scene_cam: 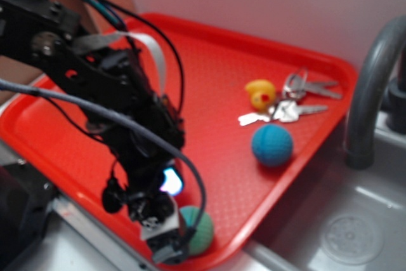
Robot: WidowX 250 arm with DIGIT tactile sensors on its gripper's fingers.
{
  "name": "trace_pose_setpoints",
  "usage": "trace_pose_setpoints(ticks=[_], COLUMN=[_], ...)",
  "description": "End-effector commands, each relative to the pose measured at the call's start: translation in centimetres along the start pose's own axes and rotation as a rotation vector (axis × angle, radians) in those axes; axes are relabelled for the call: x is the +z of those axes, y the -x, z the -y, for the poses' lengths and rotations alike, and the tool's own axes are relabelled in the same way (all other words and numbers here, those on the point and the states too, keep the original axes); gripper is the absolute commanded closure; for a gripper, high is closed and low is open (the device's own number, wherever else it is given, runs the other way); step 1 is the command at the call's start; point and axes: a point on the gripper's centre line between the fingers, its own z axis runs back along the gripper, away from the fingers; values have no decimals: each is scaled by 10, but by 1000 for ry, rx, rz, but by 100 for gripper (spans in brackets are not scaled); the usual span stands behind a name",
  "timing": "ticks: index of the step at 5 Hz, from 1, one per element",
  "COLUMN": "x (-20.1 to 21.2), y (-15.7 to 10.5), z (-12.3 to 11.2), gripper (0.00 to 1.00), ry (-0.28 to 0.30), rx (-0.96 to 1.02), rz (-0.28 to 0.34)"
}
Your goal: Grab the green ball.
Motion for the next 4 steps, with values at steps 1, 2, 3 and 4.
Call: trace_pose_setpoints(ticks=[1, 2, 3, 4], x=[-9, -10, -11, -11], y=[-9, -9, -10, -10], z=[15, 15, 16, 17], gripper=[0, 100, 100, 100], ry=[55, 25, 13, 10], rx=[-52, -15, -13, -13], rz=[-20, -26, -37, -35])
